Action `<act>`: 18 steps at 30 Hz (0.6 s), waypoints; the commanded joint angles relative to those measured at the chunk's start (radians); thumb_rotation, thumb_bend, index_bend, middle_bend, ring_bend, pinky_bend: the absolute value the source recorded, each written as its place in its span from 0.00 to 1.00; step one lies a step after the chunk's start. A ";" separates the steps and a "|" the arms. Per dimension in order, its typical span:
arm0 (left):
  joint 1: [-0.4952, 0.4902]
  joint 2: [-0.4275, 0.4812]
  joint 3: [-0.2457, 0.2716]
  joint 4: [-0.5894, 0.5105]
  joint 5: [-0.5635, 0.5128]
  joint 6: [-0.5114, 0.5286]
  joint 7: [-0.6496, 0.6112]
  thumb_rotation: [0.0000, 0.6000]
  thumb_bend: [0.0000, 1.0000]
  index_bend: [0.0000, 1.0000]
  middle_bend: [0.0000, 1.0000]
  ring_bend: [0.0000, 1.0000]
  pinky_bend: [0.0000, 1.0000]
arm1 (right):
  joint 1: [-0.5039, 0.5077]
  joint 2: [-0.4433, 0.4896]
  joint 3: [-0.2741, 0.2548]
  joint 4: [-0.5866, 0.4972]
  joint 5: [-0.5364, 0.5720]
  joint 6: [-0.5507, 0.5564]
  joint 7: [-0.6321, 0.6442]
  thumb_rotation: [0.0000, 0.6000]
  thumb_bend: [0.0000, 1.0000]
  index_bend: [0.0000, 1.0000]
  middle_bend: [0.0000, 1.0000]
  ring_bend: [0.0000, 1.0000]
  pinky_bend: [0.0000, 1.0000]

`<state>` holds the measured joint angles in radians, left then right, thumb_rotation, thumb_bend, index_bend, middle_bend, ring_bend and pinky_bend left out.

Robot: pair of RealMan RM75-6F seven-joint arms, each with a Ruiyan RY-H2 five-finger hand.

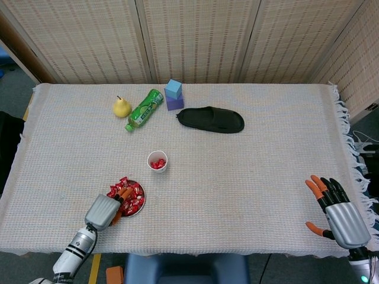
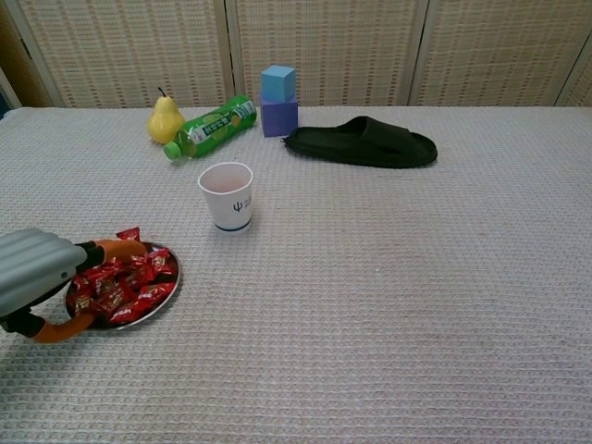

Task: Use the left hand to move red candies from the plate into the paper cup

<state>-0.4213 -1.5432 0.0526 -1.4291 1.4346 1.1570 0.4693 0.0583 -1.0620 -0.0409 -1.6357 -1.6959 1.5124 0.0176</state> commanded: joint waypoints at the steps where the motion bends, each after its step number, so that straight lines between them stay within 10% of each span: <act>1: -0.001 -0.008 -0.006 0.012 -0.005 -0.003 0.012 1.00 0.39 0.10 0.15 0.77 1.00 | 0.001 0.000 0.000 0.000 0.001 -0.002 -0.001 1.00 0.04 0.00 0.00 0.00 0.00; 18: 0.011 -0.057 0.007 0.086 0.045 0.027 0.103 1.00 0.39 0.31 0.35 0.77 1.00 | 0.002 0.000 0.002 -0.002 0.008 -0.005 -0.004 1.00 0.04 0.00 0.00 0.00 0.00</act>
<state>-0.4116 -1.5988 0.0591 -1.3446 1.4773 1.1824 0.5713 0.0603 -1.0624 -0.0388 -1.6378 -1.6878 1.5077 0.0137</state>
